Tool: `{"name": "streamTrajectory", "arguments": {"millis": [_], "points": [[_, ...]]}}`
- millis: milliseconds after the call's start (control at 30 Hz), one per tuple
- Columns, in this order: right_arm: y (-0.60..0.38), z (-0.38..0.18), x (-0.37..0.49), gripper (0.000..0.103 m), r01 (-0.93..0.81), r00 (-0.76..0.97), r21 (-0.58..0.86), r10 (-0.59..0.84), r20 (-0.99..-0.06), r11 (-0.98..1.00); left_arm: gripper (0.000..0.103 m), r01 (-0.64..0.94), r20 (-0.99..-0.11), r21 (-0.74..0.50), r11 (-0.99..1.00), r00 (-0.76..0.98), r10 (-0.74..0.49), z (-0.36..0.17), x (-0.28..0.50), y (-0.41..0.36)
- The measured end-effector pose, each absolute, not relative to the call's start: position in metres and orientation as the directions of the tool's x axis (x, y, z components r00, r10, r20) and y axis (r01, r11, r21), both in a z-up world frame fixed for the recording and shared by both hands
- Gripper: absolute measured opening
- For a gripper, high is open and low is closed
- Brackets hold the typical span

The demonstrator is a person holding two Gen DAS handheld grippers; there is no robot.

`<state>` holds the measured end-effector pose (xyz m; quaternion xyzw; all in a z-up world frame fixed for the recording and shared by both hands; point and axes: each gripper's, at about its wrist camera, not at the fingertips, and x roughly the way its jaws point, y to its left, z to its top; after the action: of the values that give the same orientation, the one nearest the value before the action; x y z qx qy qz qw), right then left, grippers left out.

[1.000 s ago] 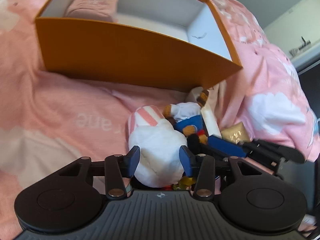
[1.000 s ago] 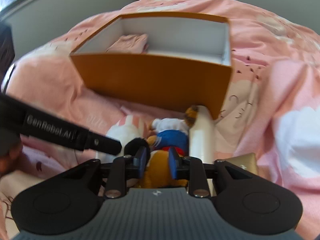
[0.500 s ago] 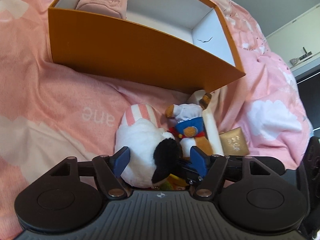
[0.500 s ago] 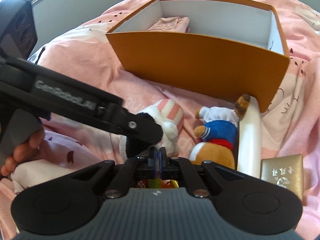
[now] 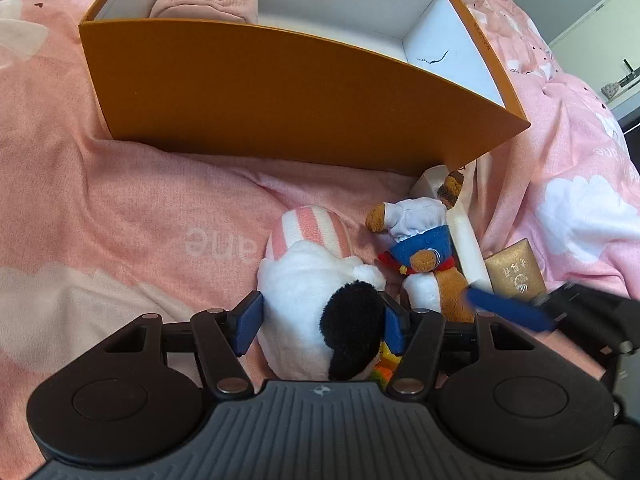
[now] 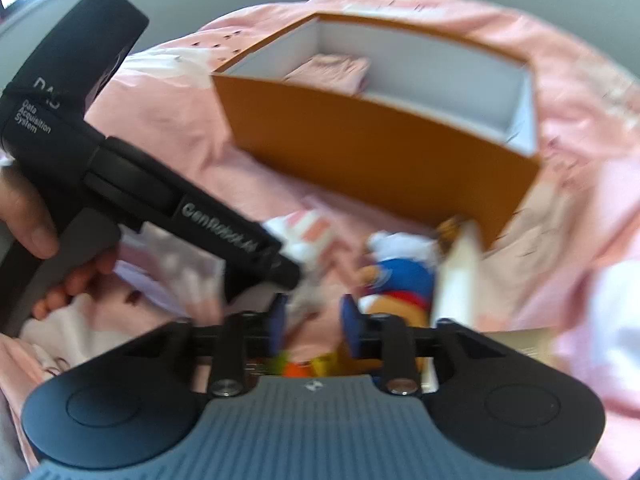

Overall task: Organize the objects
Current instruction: 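Grasp the white-black plush with the left tool while the right tool grasps the brown bear plush, then carry both plush toys over the orange box with both tools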

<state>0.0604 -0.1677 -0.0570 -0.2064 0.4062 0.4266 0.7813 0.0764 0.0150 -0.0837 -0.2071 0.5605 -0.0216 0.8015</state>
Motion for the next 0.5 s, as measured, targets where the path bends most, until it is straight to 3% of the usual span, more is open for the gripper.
{"name": "streamTrajectory", "arguments": {"millis": [100, 500], "points": [[-0.161, -0.059, 0.06, 0.052, -0.822, 0.375, -0.08, 0.43, -0.821, 0.564, 0.074, -0.176, -0.898, -0.338, 0.924, 0.354, -0.262, -0.087, 0.08, 0.01], [-0.153, -0.09, 0.075, 0.058, -0.811, 0.369, -0.14, 0.311, -0.876, 0.567, 0.076, -0.16, -0.895, -0.343, 0.926, 0.355, -0.27, -0.089, 0.083, 0.011]]}}
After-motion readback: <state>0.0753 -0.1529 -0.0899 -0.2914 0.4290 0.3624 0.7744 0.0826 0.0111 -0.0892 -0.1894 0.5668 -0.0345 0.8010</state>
